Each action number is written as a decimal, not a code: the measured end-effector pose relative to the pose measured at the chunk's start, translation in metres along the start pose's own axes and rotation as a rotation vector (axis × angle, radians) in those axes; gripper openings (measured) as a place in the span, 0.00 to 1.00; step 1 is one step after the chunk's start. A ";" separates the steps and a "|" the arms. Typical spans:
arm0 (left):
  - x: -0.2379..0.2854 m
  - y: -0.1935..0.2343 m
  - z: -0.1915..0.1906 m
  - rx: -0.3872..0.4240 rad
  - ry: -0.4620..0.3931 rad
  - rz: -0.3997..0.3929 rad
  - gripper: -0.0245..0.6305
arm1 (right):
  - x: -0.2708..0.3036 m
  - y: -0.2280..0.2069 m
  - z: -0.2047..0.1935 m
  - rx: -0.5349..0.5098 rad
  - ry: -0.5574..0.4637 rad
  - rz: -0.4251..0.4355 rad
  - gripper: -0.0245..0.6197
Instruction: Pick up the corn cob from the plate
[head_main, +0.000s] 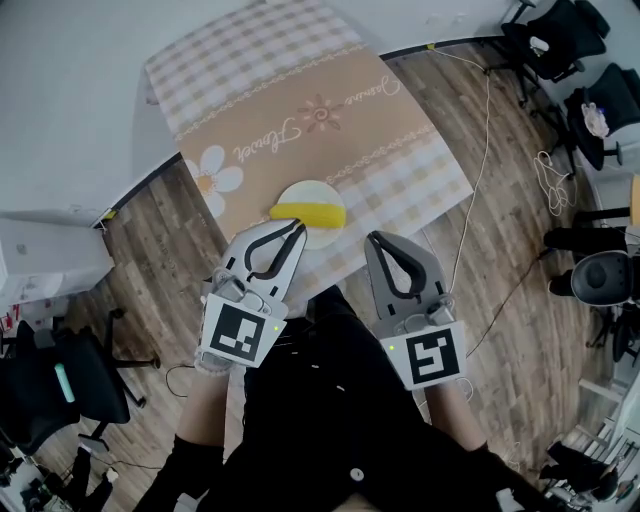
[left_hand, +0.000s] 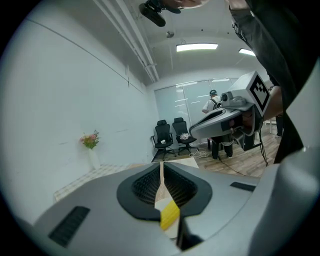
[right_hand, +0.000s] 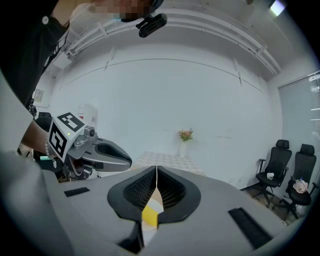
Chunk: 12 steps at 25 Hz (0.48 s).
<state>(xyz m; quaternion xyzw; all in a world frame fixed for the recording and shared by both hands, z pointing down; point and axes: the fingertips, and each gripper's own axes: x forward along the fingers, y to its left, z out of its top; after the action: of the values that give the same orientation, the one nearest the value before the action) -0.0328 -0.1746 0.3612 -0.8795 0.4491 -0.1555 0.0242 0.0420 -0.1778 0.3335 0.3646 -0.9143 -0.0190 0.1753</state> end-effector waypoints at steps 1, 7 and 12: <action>0.004 -0.001 -0.004 0.010 0.011 -0.006 0.06 | 0.001 -0.002 -0.001 0.001 0.002 0.004 0.10; 0.027 -0.009 -0.033 0.123 0.085 -0.091 0.12 | 0.003 -0.014 -0.009 0.014 0.007 0.013 0.10; 0.048 -0.021 -0.062 0.230 0.179 -0.200 0.27 | 0.006 -0.023 -0.017 0.021 0.019 0.023 0.10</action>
<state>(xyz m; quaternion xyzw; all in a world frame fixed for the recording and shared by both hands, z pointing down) -0.0082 -0.1939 0.4358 -0.8939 0.3390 -0.2851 0.0687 0.0588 -0.1967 0.3473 0.3562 -0.9168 -0.0042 0.1804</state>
